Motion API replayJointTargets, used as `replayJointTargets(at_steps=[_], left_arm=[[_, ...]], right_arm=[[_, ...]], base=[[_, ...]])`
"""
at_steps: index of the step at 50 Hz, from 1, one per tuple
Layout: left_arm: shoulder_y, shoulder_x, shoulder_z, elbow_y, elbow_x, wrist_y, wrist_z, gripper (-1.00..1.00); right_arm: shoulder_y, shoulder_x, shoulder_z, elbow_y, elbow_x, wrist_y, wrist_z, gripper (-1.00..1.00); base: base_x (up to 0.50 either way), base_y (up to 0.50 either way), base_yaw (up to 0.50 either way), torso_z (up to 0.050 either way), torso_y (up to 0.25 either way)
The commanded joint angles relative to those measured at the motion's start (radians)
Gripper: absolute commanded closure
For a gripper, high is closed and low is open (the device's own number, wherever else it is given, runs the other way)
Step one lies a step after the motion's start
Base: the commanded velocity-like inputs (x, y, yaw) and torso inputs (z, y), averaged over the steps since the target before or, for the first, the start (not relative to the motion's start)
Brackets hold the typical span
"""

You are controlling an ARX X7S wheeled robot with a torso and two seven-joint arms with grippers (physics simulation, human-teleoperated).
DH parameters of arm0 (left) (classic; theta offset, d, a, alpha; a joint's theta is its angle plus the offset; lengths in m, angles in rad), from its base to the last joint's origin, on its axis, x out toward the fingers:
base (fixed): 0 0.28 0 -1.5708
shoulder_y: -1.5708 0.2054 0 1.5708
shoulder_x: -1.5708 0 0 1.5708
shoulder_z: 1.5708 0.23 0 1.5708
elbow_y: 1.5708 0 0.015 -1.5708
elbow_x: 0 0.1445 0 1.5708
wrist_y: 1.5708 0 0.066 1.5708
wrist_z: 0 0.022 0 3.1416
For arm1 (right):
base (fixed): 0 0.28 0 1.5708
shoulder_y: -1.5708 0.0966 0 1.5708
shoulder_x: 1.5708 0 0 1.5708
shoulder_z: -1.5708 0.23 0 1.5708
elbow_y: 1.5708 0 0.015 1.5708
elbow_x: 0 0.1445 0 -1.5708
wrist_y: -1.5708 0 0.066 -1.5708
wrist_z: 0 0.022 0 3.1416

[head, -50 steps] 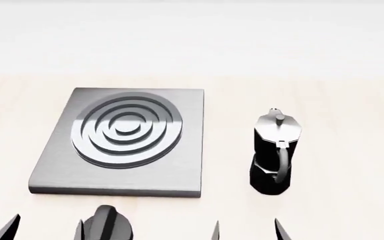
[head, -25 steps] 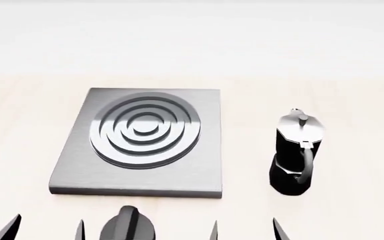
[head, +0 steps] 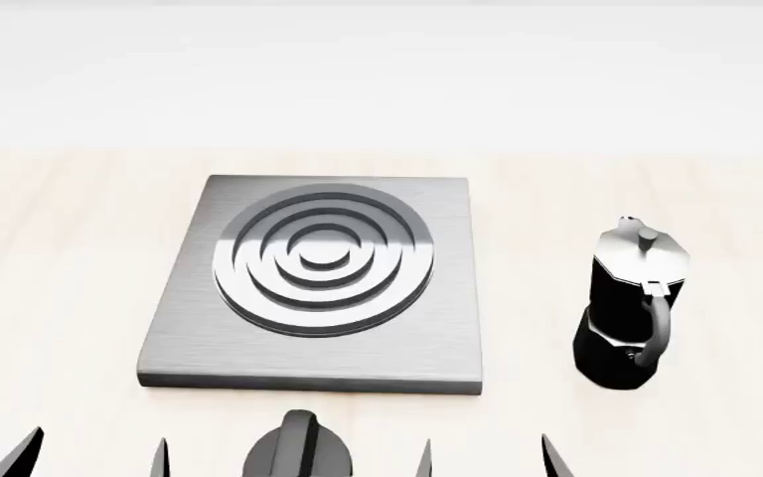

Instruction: Put the moka pot on the stove.

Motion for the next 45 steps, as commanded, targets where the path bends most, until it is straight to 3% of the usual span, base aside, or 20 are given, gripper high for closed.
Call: replayJointTargets(at_steps=[1, 45], left_arm=[[-0.002, -0.004, 0.006, -0.006, -0.003, 0.004, -0.004, -1.00], [-0.010, -0.017, 0.026, -0.020, -0.009, 0.013, -0.023, -1.00]], right_arm=[[0.001, 0.003, -0.006, 0.002, 0.005, -0.004, 0.005, -1.00], [0.005, 0.013, -0.013, 0.026, 0.030, -0.026, 0.025, -1.00]], base=[[0.00, 0.11, 0.00, 0.000, 0.000], [0.00, 0.09, 0.00, 0.000, 0.000]])
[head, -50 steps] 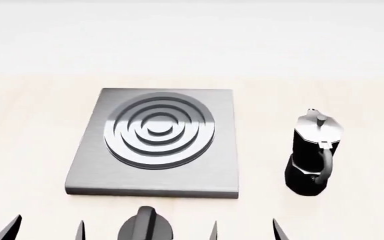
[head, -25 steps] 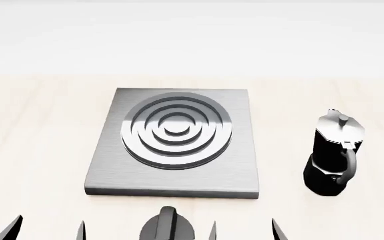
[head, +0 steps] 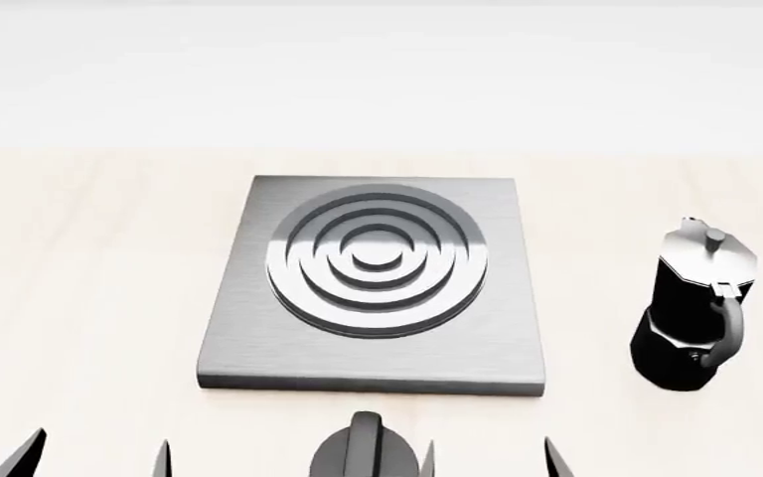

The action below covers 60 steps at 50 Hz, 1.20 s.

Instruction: Put the moka pot on the stove.

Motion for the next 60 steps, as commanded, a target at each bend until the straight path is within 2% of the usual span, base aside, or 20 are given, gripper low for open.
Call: replayJointTargets(at_steps=[1, 60], left_arm=[[-0.002, -0.002, 0.003, -0.004, -0.003, 0.003, -0.006, -1.00], [0.002, -0.029, 0.042, 0.015, -0.020, 0.001, -0.006, -1.00]], right_arm=[[0.002, 0.003, 0.001, 0.010, 0.010, -0.009, 0.004, -1.00], [-0.013, 0.036, -0.011, 0.002, -0.016, 0.025, 0.082, -1.00]], base=[[0.00, 0.00, 0.00, 0.000, 0.000], [0.00, 0.00, 0.00, 0.000, 0.000]])
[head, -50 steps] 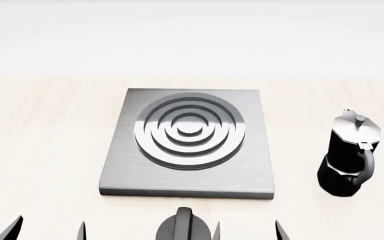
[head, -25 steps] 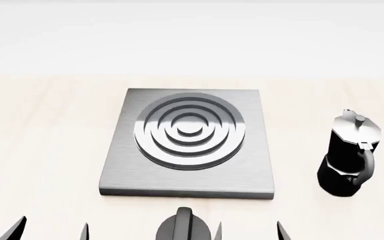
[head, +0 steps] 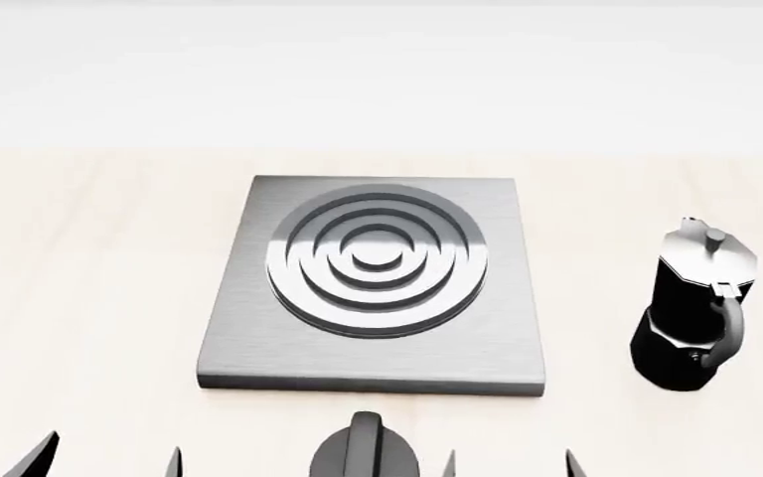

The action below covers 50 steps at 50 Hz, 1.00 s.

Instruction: Put the moka pot on the stove.

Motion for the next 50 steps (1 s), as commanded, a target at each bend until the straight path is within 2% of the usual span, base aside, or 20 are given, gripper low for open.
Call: replayJointTargets(at_steps=[1, 4, 5, 7, 11, 21, 42, 50], left_arm=[[0.000, -0.005, 0.004, 0.003, -0.002, 0.001, -0.003, -1.00], [0.000, -0.005, 0.005, 0.002, -0.003, 0.002, -0.004, -1.00], [0.000, -0.005, 0.006, 0.000, -0.002, 0.004, -0.004, -1.00], [0.000, -0.006, 0.008, 0.001, -0.002, 0.004, -0.004, -1.00], [-0.001, -0.008, 0.007, 0.003, -0.005, 0.003, -0.005, -1.00], [-0.001, -0.010, 0.010, -0.001, -0.007, 0.010, -0.007, -1.00], [-0.002, -0.016, 0.017, 0.007, -0.013, 0.003, -0.015, -1.00], [-0.004, -0.017, 0.019, -0.002, -0.015, 0.011, -0.014, -1.00]], right_arm=[[-0.003, 0.008, -0.003, 0.000, -0.015, 0.013, 0.022, -1.00], [-0.003, 0.009, -0.001, -0.001, -0.019, 0.016, 0.030, -1.00], [0.137, 0.068, 0.061, -0.151, 0.108, 0.166, 0.026, -1.00], [0.205, 0.089, 0.087, -0.239, 0.156, 0.433, 0.033, -1.00], [0.238, 0.106, 0.086, -0.283, 0.171, 0.529, 0.050, -1.00], [0.298, 0.121, 0.076, -0.215, 0.144, 0.513, 0.036, -1.00], [0.363, 0.212, 0.123, -0.336, 0.136, 0.657, 0.082, -1.00], [0.369, 0.226, 0.158, -0.351, 0.162, 0.653, 0.069, -1.00]], base=[[0.00, 0.00, 0.00, 0.000, 0.000], [0.00, 0.00, 0.00, 0.000, 0.000], [0.00, 0.00, 0.00, 0.000, 0.000], [0.00, 0.00, 0.00, 0.000, 0.008], [0.00, 0.00, 0.00, 0.000, 0.000], [0.00, 0.00, 0.00, 0.000, 0.000], [0.00, 0.00, 0.00, 0.000, 0.000], [0.00, 0.00, 0.00, 0.000, 0.000]])
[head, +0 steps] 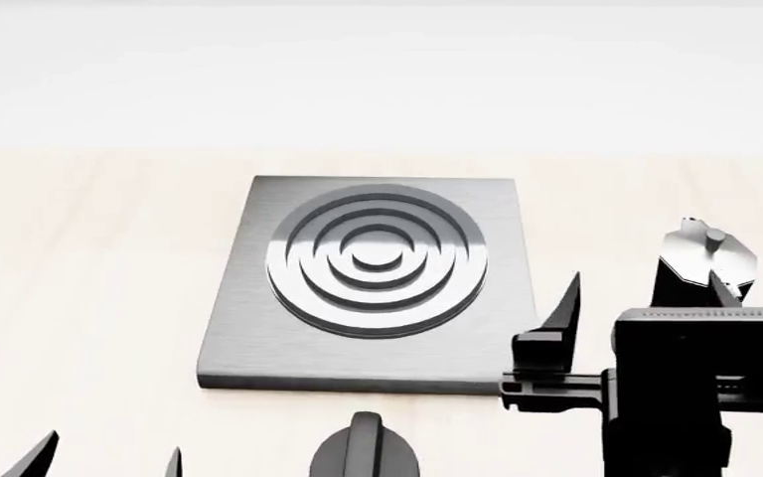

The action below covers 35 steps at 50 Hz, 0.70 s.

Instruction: Put the moka pot on the stove.

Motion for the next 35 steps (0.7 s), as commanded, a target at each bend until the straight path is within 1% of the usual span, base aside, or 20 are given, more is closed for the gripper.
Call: replayJointTargets(at_steps=[1, 10, 22, 35], left_arm=[[-0.002, -0.002, 0.003, -0.006, -0.003, 0.004, -0.002, -1.00], [-0.004, -0.004, 0.006, -0.009, -0.004, 0.006, -0.004, -1.00], [-0.005, -0.006, 0.009, -0.010, -0.005, 0.007, -0.008, -1.00], [-0.007, -0.009, 0.013, -0.009, -0.007, 0.005, -0.013, -1.00]], right_arm=[[0.022, 0.034, 0.032, -0.030, 0.014, 0.030, -0.002, -1.00], [0.011, 0.060, 0.067, -0.025, 0.029, 0.034, -0.010, -1.00], [0.011, 0.054, 0.184, 0.024, 0.163, 0.011, -0.083, -1.00], [0.037, 0.049, 0.229, 0.099, 0.250, 0.002, -0.160, -1.00]], base=[[0.00, 0.00, 0.00, 0.000, 0.000], [0.00, 0.00, 0.00, 0.000, 0.000], [0.00, 0.00, 0.00, 0.000, 0.000], [0.00, 0.00, 0.00, 0.000, 0.000]])
